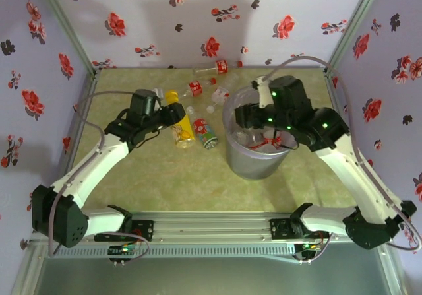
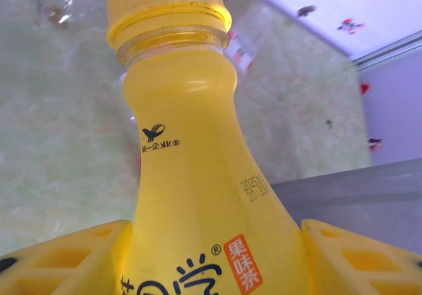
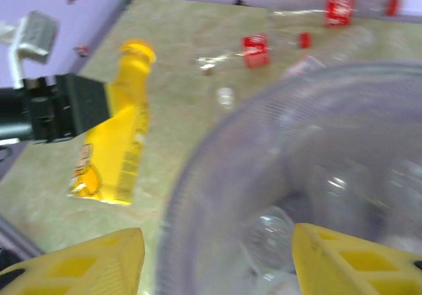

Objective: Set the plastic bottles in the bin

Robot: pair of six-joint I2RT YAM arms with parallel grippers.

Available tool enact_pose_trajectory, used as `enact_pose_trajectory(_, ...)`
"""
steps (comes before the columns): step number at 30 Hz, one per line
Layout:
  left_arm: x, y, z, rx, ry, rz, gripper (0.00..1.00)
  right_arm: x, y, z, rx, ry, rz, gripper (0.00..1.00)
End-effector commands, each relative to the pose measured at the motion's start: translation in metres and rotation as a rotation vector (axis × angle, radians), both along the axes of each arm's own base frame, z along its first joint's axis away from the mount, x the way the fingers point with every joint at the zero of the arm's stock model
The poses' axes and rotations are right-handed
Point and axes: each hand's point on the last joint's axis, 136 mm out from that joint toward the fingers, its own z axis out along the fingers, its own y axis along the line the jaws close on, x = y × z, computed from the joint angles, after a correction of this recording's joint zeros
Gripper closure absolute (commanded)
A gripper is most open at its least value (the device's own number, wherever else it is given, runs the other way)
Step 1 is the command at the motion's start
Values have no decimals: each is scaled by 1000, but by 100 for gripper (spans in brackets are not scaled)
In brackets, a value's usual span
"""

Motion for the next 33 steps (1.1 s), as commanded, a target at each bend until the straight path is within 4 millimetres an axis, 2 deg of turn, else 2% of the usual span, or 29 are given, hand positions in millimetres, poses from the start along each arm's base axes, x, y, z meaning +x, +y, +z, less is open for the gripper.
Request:
enact_pose_trajectory(1,4,-10,50,-110,-99,-56,60,-1,41,20,76,-29,100,38)
enact_pose_trajectory(4,9,-12,74,-183,-144,-67,64,-7,76,19,89,-20,190,35)
enact_pose_trajectory(6,11,-16,87,-238,-170,-80,66,-11,96,16,91,-12,239,30)
enact_pose_trajectory(10,11,-26,102,-327,-191,-112,67,-9,119,8,82,7,275,21)
enact_pose_trajectory(17,2,-30,114,-426,-219,-137,68,9,138,-11,67,33,256,15)
enact_pose_trajectory(25,-4,-30,115,-447,-224,-140,68,25,150,-26,90,97,217,11)
enact_pose_trajectory(29,-4,-31,115,-453,-228,-141,68,28,155,-31,100,118,218,15)
enact_pose_trajectory(33,-3,-31,116,-460,-235,-139,68,32,153,-33,118,140,208,26)
